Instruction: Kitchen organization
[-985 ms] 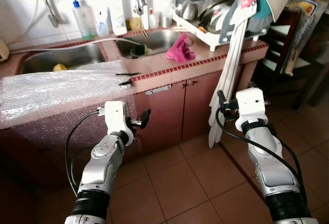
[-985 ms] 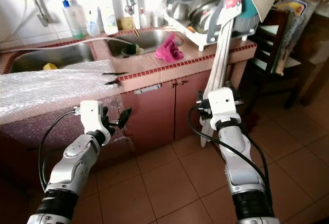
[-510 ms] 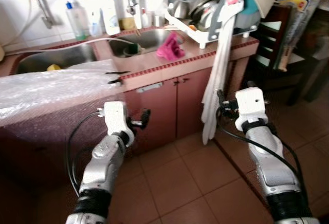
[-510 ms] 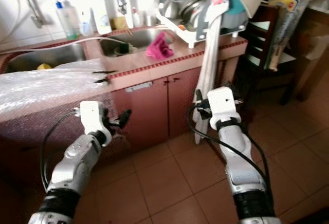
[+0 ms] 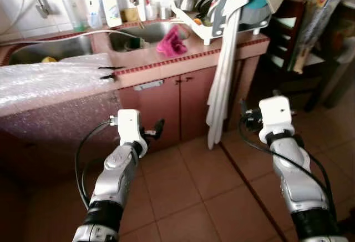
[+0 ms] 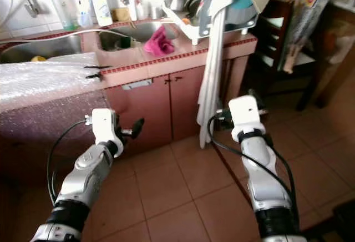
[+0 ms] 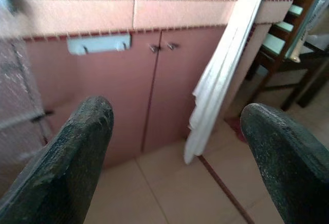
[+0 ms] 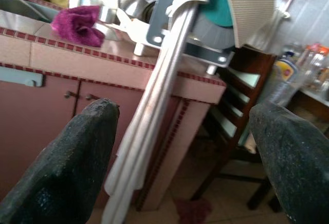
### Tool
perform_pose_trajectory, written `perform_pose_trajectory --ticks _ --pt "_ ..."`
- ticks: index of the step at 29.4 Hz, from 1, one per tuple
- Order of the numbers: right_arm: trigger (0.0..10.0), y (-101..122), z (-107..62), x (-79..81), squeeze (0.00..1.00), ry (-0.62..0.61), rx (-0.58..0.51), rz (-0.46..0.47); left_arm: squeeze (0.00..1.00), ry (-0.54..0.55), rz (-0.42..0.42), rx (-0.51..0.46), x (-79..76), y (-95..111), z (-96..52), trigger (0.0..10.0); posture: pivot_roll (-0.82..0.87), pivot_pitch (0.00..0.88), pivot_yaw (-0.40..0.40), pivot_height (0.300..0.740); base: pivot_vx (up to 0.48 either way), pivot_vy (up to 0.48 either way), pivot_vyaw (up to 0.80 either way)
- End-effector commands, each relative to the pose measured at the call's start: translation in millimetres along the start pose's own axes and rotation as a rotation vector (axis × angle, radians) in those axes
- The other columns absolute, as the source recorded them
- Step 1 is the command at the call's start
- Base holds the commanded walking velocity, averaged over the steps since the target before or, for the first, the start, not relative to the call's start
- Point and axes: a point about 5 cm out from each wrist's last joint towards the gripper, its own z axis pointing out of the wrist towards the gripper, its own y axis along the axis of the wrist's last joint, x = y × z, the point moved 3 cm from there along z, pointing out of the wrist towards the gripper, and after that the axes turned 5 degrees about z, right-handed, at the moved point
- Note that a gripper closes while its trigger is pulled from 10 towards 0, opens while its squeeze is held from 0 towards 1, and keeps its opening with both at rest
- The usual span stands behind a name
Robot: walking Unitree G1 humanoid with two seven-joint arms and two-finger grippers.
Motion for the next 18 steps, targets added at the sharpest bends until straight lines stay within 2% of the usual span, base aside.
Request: perform_pose_trajectory --ticks 1,2,4,9,14,18 --pt "10.0 2 1.1 6.5 0.00 0.008 -0.011 0.019 0.00 0.047 0.026 -0.010 16.5 0 -0.5 10.0 -0.05 0.000 0.057 0.740 0.000 0.000 0.00" --pt "10.0 2 1.1 6.5 0.00 0.008 -0.011 0.019 0.00 0.047 0.026 -0.010 16.5 0 -0.5 10.0 -0.05 0.000 0.057 0.740 0.000 0.000 0.00" --pt "10.0 -2 0.9 8.3 0.00 0.004 0.004 0.038 0.00 0.032 0.000 0.050 21.2 -12 0.5 10.0 -0.05 0.000 0.058 0.740 0.000 0.000 0.00" --pt "10.0 -5 1.2 8.5 0.00 -0.003 0.015 0.056 0.00 0.001 -0.011 0.077 23.5 -21 0.9 10.0 -0.05 0.000 0.058 0.740 0.000 0.000 0.00" --pt "10.0 -13 2.7 6.6 0.00 -0.022 0.040 0.077 0.00 0.020 0.008 0.086 30.1 -24 3.5 10.0 -0.05 0.000 0.055 0.740 0.284 0.000 0.00" --pt "10.0 -35 2.1 5.5 0.00 -0.051 0.108 0.063 0.00 -0.002 0.005 0.080 26.4 -22 6.9 10.0 -0.05 0.000 0.050 0.740 0.438 0.000 0.00"
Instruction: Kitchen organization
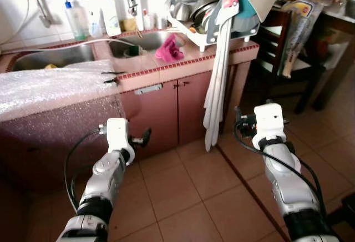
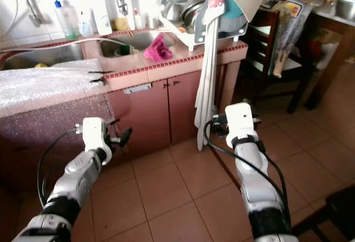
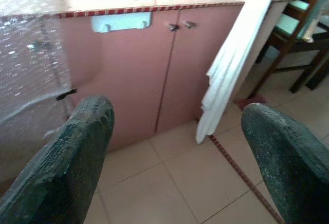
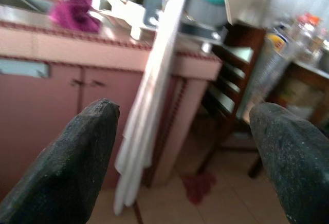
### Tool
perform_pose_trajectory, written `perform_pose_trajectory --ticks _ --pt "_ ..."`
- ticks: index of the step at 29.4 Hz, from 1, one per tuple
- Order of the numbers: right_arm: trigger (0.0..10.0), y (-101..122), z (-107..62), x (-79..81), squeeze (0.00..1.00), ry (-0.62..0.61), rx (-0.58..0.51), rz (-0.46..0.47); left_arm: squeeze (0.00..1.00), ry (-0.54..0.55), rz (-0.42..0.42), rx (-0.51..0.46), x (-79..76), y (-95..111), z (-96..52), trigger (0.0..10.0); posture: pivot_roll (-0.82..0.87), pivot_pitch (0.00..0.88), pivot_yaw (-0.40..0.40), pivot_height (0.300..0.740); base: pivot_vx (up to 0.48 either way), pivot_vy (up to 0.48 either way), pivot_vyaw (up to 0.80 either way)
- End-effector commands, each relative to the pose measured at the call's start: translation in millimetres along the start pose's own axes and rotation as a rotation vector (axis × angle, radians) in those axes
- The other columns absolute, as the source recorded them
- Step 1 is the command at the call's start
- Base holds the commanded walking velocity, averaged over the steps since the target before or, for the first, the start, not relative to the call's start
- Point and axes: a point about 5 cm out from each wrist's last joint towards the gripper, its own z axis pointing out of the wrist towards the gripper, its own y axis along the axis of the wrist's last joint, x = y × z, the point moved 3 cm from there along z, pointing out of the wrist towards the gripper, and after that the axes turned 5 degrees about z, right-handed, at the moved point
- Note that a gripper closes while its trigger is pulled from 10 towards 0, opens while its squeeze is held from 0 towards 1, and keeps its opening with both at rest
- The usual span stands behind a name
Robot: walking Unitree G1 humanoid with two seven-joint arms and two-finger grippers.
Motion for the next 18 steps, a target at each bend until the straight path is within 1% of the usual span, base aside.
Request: perform_pose_trajectory --ticks 1,2,4,5,6,7,8,9,10,13,14,18 --pt "10.0 -8 3.4 -0.1 0.00 -0.013 0.030 -0.002 0.00 -0.023 0.013 -0.016 -5.5 6 4.3 10.0 -0.04 0.000 0.048 0.740 0.480 0.000 0.00" --pt "10.0 -8 3.4 -0.1 0.00 -0.013 0.030 -0.002 0.00 -0.023 0.013 -0.016 -5.5 6 4.3 10.0 -0.04 0.000 0.048 0.740 0.480 0.000 0.00" --pt "10.0 -17 2.9 3.1 0.00 -0.006 0.059 -0.005 0.00 -0.025 0.009 -0.013 -6.3 5 5.2 10.0 -0.04 0.000 0.047 0.740 0.480 0.000 0.00" --pt "10.0 -26 1.2 5.3 0.00 0.003 0.088 -0.015 0.00 -0.028 0.005 -0.005 -7.2 2 5.4 10.0 -0.04 0.000 0.047 0.740 0.480 0.000 0.00" --pt "10.0 -26 1.2 5.3 0.00 0.003 0.088 -0.015 0.00 -0.028 0.005 -0.005 -7.2 2 5.4 10.0 -0.04 0.000 0.047 0.740 0.480 0.000 0.00" --pt "10.0 -31 0.3 5.6 0.00 0.003 0.104 -0.016 0.00 -0.030 0.002 -0.002 -7.6 0 5.5 10.0 -0.04 0.000 0.048 0.740 0.480 0.000 0.00" --pt "10.0 -36 -1.1 5.6 0.00 0.001 0.123 -0.015 0.00 -0.033 0.000 0.003 -8.1 -2 5.3 10.0 -0.04 0.000 0.049 0.740 0.480 0.000 0.00" --pt "10.0 -46 -4.0 4.9 0.00 -0.003 0.159 -0.019 0.00 -0.035 -0.001 0.011 -8.6 -4 5.0 10.0 -0.04 0.000 0.049 0.740 0.480 0.000 0.00" --pt "10.0 -46 -4.0 4.9 0.00 -0.003 0.159 -0.019 0.00 -0.035 -0.001 0.011 -8.6 -4 5.0 10.0 -0.04 0.000 0.049 0.740 0.480 0.000 0.00" --pt "10.0 -66 -9.2 3.0 0.00 -0.034 0.230 0.014 0.00 -0.036 -0.002 0.027 -8.1 -9 5.0 10.0 -0.04 0.000 0.052 0.740 0.480 0.000 0.00" --pt "10.0 -71 -10.8 3.8 0.00 -0.040 0.251 0.013 0.00 -0.037 0.000 0.030 -8.5 -9 5.3 10.0 -0.04 0.000 0.053 0.740 0.480 0.000 0.00" --pt "10.0 -81 -13.9 8.5 0.00 -0.037 0.292 0.023 0.00 -0.041 0.001 0.038 -9.9 -11 6.2 10.0 -0.04 0.000 0.055 0.740 0.480 0.000 0.00"
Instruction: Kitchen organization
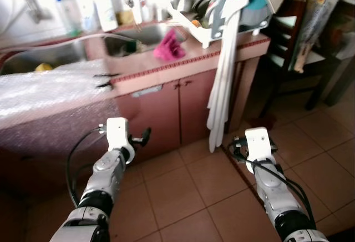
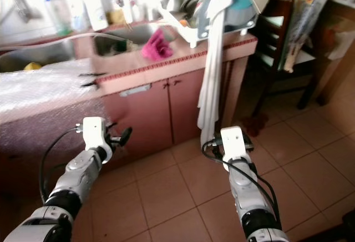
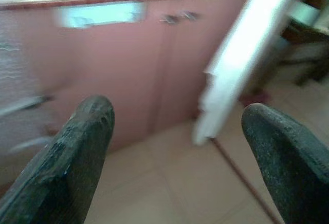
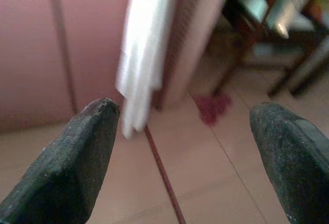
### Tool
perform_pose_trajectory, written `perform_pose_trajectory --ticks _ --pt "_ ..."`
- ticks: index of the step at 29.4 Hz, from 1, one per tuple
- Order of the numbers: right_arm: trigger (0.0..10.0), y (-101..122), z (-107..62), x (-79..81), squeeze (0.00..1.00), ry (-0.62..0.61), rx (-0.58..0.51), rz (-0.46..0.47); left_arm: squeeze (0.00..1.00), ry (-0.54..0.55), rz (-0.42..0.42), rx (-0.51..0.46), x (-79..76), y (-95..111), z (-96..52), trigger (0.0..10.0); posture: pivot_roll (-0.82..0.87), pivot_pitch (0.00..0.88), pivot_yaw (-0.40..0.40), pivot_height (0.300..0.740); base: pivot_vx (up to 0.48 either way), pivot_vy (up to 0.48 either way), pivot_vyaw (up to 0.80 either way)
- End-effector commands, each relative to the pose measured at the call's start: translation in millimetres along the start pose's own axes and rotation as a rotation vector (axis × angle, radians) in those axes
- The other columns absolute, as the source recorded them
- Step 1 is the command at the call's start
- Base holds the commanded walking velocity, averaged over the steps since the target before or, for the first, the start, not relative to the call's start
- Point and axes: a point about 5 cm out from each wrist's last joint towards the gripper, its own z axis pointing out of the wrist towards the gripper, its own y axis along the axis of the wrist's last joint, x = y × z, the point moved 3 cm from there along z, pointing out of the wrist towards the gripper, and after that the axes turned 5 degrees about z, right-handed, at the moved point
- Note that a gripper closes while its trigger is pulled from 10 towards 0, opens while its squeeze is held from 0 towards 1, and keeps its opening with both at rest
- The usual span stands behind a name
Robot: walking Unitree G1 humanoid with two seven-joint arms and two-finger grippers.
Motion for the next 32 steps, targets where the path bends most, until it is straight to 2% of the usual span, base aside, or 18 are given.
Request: perform_pose_trajectory --ticks 1,6,10,13,15,21,23,24,26,30,32 --pt "10.0 9 4.0 6.7 0.00 0.006 -0.027 0.021 0.00 0.011 0.031 0.004 9.9 3 -0.6 10.0 -0.03 0.000 0.055 0.740 0.480 0.000 0.00" --pt "10.0 -6 3.1 10.9 0.00 -0.001 0.047 0.056 0.00 -0.007 0.051 0.044 5.9 -4 0.8 10.0 -0.01 0.000 0.046 0.740 0.461 0.000 0.00" --pt "10.0 -19 0.9 16.0 0.00 0.007 0.107 0.071 0.00 -0.001 0.076 0.077 8.3 -11 -0.3 10.0 0.00 0.000 0.040 0.740 0.428 0.000 -0.67" --pt "10.0 -35 -4.6 24.9 0.00 0.033 0.181 0.067 0.00 0.041 0.107 0.157 18.6 -28 -6.0 10.0 0.00 0.000 0.040 0.740 0.403 0.000 -0.77" --pt "10.0 -43 -7.6 28.2 0.00 0.041 0.216 0.074 0.00 0.065 0.156 0.232 24.4 -43 -11.8 10.0 -0.01 0.000 0.055 0.740 0.139 0.000 -0.77" --pt "10.0 -64 -17.8 31.5 0.00 0.044 0.302 0.078 0.00 0.095 0.207 0.303 31.7 -59 -19.7 10.0 0.00 0.000 0.064 0.740 0.000 0.000 -0.28" --pt "10.0 -80 -27.1 33.6 0.00 0.056 0.358 0.048 0.00 0.116 0.236 0.349 36.6 -68 -25.2 10.0 0.01 0.000 0.066 0.740 0.000 0.000 0.00" --pt "10.0 -92 -34.7 33.3 0.00 0.055 0.406 0.034 0.00 0.124 0.285 0.393 41.3 -77 -31.1 10.0 0.00 0.000 0.069 0.740 0.000 0.000 0.00" --pt "10.0 -105 -42.6 26.4 0.00 0.020 0.463 0.058 0.00 0.154 0.296 0.451 49.9 -91 -41.8 10.0 -0.01 0.000 0.076 0.740 0.000 0.000 0.00" --pt "10.0 -111 -46.6 21.1 0.00 0.004 0.487 0.073 0.00 0.157 0.341 0.503 55.6 -103 -51.4 10.0 -0.02 0.000 0.076 0.740 0.000 0.000 0.00" --pt "10.0 -112 -47.0 21.3 0.00 0.019 0.487 0.056 0.00 0.165 0.318 0.504 56.1 -105 -52.7 10.0 -0.02 0.000 0.073 0.740 0.000 0.000 0.00"
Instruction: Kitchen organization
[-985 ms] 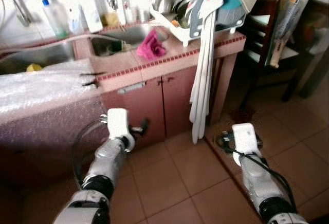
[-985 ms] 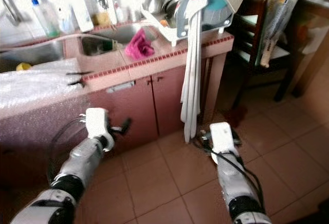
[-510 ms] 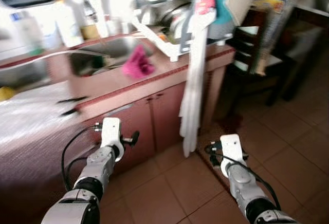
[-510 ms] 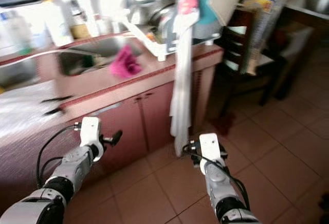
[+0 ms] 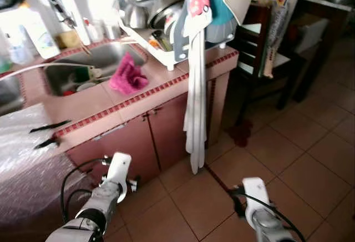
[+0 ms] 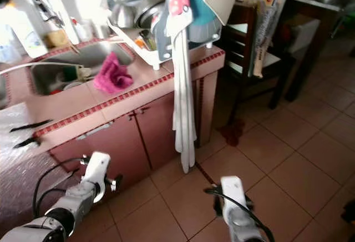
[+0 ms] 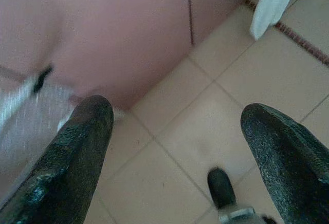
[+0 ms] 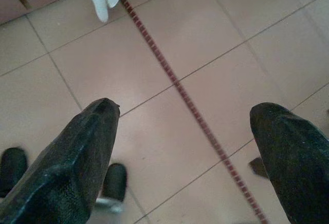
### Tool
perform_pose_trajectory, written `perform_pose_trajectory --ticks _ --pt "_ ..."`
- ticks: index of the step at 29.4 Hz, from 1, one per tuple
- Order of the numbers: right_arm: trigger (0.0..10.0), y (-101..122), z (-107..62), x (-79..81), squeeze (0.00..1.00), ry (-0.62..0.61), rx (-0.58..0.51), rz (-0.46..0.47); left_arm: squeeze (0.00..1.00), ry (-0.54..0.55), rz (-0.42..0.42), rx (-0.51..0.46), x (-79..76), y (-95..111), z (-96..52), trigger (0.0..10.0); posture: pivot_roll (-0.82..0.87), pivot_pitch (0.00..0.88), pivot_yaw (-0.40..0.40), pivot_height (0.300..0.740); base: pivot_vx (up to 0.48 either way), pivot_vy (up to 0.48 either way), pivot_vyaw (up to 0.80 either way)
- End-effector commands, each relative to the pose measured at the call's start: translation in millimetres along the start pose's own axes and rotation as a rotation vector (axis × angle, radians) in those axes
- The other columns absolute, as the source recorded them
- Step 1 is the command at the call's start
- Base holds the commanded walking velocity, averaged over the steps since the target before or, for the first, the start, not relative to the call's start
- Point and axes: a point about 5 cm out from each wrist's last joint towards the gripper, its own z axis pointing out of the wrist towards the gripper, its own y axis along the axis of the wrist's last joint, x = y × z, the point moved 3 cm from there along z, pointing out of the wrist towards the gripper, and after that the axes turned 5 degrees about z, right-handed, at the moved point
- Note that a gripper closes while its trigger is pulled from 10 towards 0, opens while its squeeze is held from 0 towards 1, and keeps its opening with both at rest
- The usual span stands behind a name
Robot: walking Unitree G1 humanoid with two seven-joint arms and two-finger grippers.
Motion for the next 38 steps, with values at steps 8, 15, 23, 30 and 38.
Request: perform_pose_trajectory --ticks 8,15,23,30,38 --pt "10.0 5 0.4 8.2 0.00 0.041 -0.012 -0.046 0.00 0.016 0.017 -0.007 2.6 4 0.4 10.0 -0.02 0.000 0.063 0.740 0.000 -0.393 0.00" --pt "10.0 0 -0.4 8.5 0.00 0.047 -0.006 -0.070 0.00 0.011 0.029 -0.001 1.6 1 0.1 10.0 -0.03 0.000 0.070 0.740 0.000 -0.343 0.00" --pt "10.0 -8 -2.0 6.4 0.00 0.046 0.011 -0.085 0.00 0.023 0.015 0.002 1.8 -1 -0.2 10.0 -0.03 0.000 0.071 0.740 0.000 -0.033 0.00" --pt "10.0 -6 -1.6 5.0 0.00 0.046 0.004 -0.098 0.00 0.053 0.054 0.029 7.5 -5 -0.9 10.0 -0.03 0.000 0.067 0.740 0.000 0.000 0.00" --pt "10.0 -4 -1.1 3.8 0.00 0.052 0.003 -0.118 0.00 0.059 0.065 0.060 7.6 -11 -1.5 10.0 -0.03 0.000 0.059 0.740 0.000 0.000 0.00"
